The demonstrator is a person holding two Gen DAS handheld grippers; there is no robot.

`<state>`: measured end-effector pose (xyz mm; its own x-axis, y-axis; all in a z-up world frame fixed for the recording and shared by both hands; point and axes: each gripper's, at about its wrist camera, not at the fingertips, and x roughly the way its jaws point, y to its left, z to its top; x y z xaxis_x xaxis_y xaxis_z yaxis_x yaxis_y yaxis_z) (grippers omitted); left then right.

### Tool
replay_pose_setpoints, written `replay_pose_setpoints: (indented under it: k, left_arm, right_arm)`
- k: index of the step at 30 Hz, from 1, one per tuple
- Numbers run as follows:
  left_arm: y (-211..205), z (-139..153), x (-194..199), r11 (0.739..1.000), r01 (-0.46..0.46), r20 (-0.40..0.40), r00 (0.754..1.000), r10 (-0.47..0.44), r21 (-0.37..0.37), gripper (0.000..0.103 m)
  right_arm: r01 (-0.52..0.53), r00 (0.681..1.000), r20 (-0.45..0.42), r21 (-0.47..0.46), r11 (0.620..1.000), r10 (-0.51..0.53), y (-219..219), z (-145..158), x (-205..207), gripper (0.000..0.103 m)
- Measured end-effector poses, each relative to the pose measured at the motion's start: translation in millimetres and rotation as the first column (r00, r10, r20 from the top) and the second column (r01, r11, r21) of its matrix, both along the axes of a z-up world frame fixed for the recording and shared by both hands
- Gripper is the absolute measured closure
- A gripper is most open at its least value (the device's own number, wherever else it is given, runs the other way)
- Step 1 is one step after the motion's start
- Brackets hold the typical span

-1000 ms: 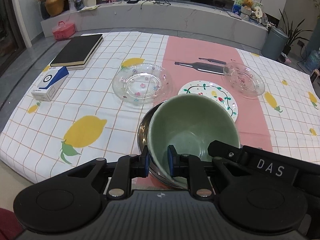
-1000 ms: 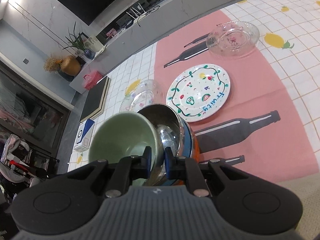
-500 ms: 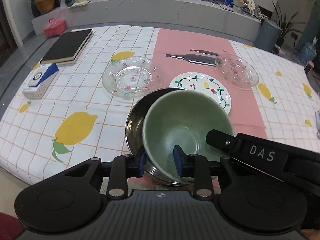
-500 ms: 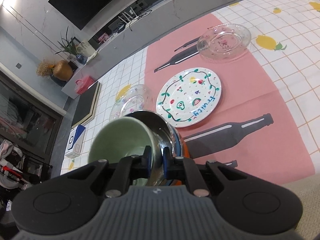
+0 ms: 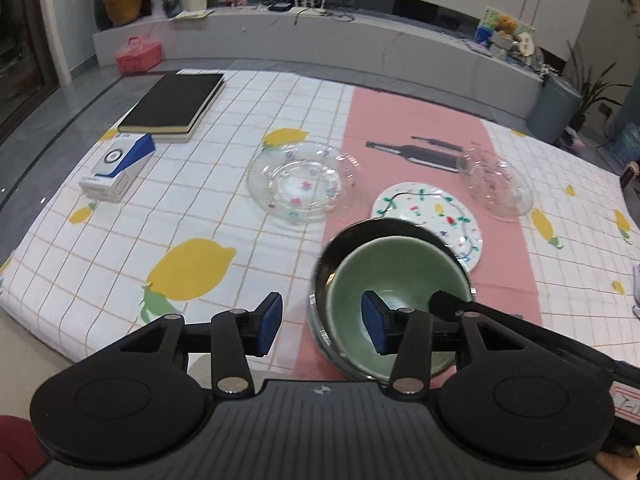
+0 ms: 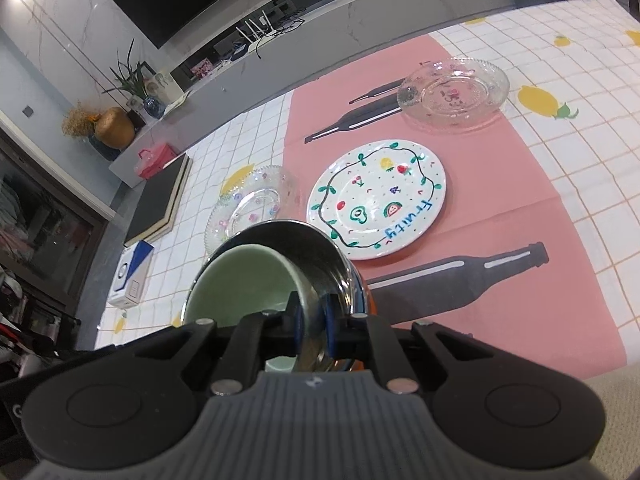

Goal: Organize plates and bowls
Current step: 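Lower the green bowl into the steel bowls with the left tool while the right tool steadies it, then open the left tool to release the green bowl inside the steel bowls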

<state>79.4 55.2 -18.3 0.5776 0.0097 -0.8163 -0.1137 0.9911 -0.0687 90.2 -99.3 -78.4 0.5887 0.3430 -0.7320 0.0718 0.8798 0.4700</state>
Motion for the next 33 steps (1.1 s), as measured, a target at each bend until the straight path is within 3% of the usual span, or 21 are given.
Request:
replay_pose_setpoints:
  k: [9, 13, 21, 24, 33]
  left_arm:
    - [4, -14, 5, 1.000, 0.016, -0.053, 0.998, -0.018, -0.025, 0.049]
    - [2, -20, 7, 1.000, 0.008, -0.063, 0.998, -0.007, 0.008, 0.046]
    - [2, -19, 5, 1.000, 0.021, -0.051, 0.999, -0.020, 0.011, 0.036]
    - [1, -20, 4, 0.999, 0.027, -0.048, 0.999, -0.025, 0.028, 0.030]
    - [-2, -27, 5, 0.998, 0.043, -0.056, 0.998, -0.041, 0.039, 0.029]
  right_arm:
    - [-0.009, 1.000, 0.025, -0.096, 0.995, 0.012, 15, 4, 7, 0.093]
    - [-0.025, 0.998, 0.057, -0.145, 0.989, 0.034, 19, 10, 5, 0.079]
    - [-0.014, 0.981, 0.185, -0.205, 0.979, 0.053, 13, 35, -10, 0.074]
    - [0.004, 0.983, 0.178, -0.197, 0.980, 0.031, 6, 35, -9, 0.074]
    - [0.019, 0.993, 0.121, -0.163, 0.986, 0.000, -5, 25, -3, 0.074]
